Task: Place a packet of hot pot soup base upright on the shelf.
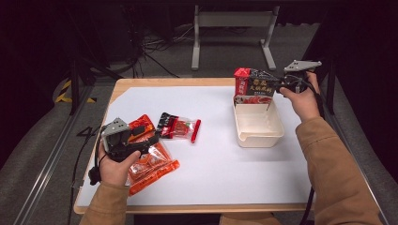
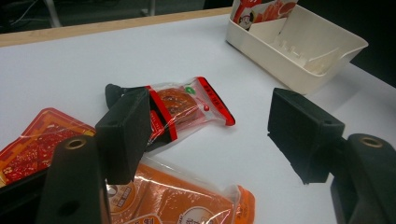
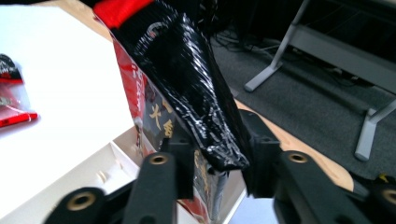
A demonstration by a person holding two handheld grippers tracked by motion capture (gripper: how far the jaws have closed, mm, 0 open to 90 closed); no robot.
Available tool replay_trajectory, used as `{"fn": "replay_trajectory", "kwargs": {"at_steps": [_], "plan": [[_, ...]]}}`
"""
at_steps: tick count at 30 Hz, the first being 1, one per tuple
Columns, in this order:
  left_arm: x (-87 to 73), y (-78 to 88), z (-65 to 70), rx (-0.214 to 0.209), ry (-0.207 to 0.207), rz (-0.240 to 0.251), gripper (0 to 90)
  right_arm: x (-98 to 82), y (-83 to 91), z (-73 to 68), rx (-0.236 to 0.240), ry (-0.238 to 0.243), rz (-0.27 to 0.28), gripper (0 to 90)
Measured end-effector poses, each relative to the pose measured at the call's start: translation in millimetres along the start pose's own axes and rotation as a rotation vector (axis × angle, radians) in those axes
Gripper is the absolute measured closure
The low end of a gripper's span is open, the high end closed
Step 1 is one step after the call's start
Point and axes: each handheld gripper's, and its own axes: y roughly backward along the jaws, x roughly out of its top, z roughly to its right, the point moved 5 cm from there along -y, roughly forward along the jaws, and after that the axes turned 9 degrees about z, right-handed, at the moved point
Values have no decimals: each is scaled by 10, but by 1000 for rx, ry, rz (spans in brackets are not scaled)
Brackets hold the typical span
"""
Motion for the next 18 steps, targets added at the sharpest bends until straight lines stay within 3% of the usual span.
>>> {"fn": "replay_trajectory", "kwargs": {"at_steps": [7, 12, 18], "plan": [[15, 26, -54, 10, 8, 4, 312, 55, 138, -27, -8, -16, 37, 507], [41, 62, -107, 19, 2, 8, 306, 85, 263, -73, -13, -70, 67, 404], [111, 98, -171, 53, -20, 23, 302, 140, 441, -134, -21, -63, 86, 347]]}}
